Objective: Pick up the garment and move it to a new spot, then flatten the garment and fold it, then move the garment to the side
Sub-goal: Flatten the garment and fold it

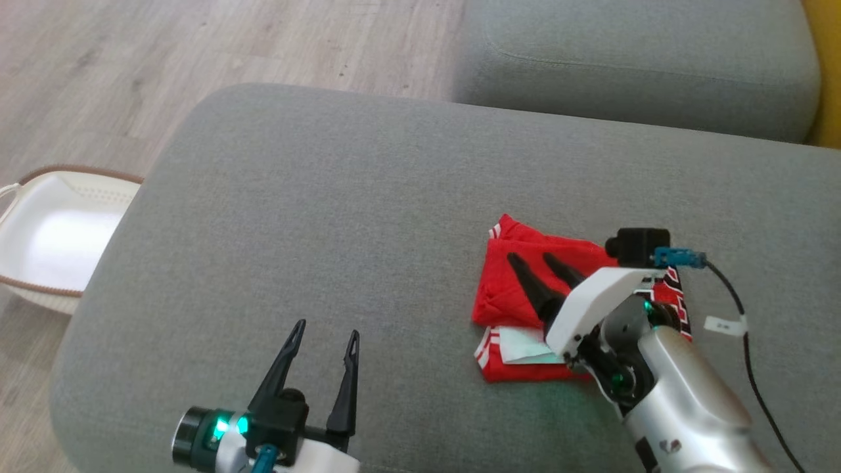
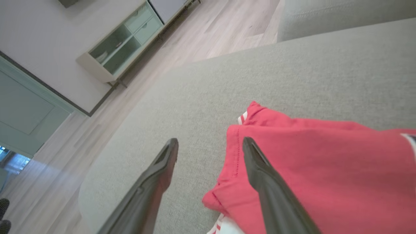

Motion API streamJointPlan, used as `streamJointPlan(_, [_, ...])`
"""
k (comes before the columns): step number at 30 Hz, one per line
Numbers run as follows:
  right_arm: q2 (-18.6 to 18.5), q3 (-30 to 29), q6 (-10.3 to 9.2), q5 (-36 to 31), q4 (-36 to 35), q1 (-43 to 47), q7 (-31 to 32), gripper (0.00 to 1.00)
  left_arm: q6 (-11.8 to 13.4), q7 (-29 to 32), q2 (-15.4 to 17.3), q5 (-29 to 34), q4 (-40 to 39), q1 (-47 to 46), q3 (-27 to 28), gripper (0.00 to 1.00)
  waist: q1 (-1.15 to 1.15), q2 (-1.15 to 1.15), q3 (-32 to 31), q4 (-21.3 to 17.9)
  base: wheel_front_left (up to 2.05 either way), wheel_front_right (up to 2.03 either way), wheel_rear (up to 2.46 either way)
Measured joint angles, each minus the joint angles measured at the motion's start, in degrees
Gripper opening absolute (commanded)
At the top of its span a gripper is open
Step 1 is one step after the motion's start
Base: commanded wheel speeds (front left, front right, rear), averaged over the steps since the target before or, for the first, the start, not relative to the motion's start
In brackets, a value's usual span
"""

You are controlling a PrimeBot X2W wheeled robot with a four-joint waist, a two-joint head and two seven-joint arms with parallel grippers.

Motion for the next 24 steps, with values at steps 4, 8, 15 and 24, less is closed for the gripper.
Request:
streamJointPlan(4, [0.01,-1.25,0.00,0.92,-1.12,-0.46,-3.52,1.00,0.47,0.00,0.02,0.00,0.10,0.01,0.33,1.00,0.00,0.00,-0.15,-1.28,0.00,0.00,0.00])
streamJointPlan(8, [-2.14,-2.44,0.00,-0.45,-3.88,-0.42,-8.95,1.00,0.75,0.00,0.10,-0.01,0.01,0.01,0.83,1.00,0.00,0.00,-0.42,-3.19,0.00,0.00,0.00])
streamJointPlan(15, [-7.91,-5.37,0.00,1.68,-3.03,2.29,-11.88,1.00,0.74,0.00,0.14,-0.53,-0.25,0.01,2.27,1.00,0.00,0.00,-0.95,-6.95,0.00,0.00,0.00])
streamJointPlan(24, [-9.33,2.26,0.00,17.60,-2.66,3.33,1.44,0.00,0.09,0.00,-0.11,-0.52,-0.21,-0.21,1.87,1.00,0.00,0.00,-0.40,-7.13,0.00,0.00,0.00])
